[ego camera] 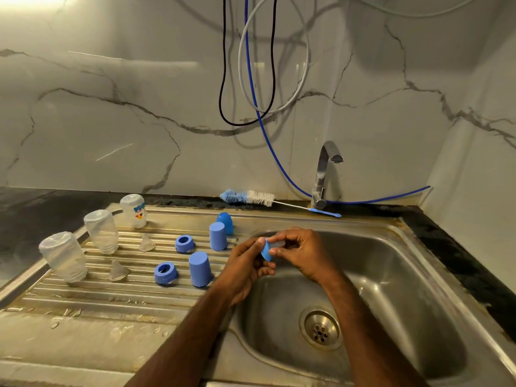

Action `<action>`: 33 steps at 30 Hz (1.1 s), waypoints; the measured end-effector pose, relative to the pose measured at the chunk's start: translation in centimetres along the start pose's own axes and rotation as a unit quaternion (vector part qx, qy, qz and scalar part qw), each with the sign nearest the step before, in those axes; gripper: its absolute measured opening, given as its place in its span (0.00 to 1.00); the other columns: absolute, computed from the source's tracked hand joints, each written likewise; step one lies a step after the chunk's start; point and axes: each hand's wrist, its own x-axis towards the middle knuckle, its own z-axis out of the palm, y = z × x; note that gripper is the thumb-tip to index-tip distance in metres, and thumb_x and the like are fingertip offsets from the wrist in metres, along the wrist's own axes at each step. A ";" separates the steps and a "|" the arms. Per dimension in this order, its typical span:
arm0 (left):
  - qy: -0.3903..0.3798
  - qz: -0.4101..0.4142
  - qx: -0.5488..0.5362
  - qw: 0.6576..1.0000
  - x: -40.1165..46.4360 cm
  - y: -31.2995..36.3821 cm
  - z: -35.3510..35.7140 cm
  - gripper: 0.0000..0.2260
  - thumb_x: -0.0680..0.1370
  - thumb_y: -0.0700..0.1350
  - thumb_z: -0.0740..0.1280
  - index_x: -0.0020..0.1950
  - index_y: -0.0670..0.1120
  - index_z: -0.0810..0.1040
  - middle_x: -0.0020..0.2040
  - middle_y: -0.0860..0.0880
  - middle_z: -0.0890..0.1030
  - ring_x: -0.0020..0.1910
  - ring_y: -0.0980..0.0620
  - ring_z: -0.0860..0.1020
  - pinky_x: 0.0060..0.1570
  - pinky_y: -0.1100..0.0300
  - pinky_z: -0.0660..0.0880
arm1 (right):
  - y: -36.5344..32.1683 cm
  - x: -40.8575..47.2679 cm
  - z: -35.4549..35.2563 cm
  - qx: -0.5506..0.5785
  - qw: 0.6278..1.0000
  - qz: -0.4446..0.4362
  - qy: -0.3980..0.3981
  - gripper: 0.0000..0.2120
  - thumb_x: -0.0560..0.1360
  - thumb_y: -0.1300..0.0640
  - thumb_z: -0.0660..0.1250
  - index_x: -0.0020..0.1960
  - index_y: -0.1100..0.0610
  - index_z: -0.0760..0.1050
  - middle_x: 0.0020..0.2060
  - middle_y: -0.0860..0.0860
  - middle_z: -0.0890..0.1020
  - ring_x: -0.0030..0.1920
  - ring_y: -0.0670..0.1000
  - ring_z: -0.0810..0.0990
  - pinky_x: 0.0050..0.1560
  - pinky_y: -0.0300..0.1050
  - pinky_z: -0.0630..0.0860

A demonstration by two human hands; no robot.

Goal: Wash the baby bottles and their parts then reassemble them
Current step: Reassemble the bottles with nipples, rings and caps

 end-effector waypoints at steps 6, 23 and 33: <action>-0.031 0.013 -0.009 0.999 -0.2 0.0 0.3 0.18 0.78 0.48 0.64 0.64 0.38 0.79 0.51 0.37 0.82 0.41 0.47 0.80 0.41 0.58 0.81 | -0.2 0.0 -0.7 0.071 0.997 0.012 0.019 0.09 0.71 0.67 0.76 0.46 0.54 0.85 0.42 0.46 0.87 0.46 0.46 0.85 0.45 0.38 0.81; -0.009 0.036 -0.017 0.999 -0.4 0.0 0.0 0.21 0.74 0.40 0.70 0.66 0.40 0.74 0.58 0.39 0.83 0.57 0.40 0.83 0.51 0.52 0.83 | -0.2 -0.2 -0.5 0.010 0.999 0.051 -0.008 0.14 0.71 0.61 0.78 0.55 0.54 0.84 0.47 0.47 0.86 0.49 0.45 0.84 0.49 0.37 0.80; 0.022 0.037 -0.117 0.992 0.0 -0.1 0.6 0.16 0.74 0.41 0.71 0.61 0.41 0.76 0.53 0.41 0.86 0.53 0.42 0.85 0.45 0.55 0.84 | -0.5 0.3 0.0 0.006 0.997 -0.031 0.073 0.11 0.66 0.62 0.81 0.38 0.49 0.83 0.34 0.42 0.83 0.38 0.43 0.80 0.40 0.35 0.77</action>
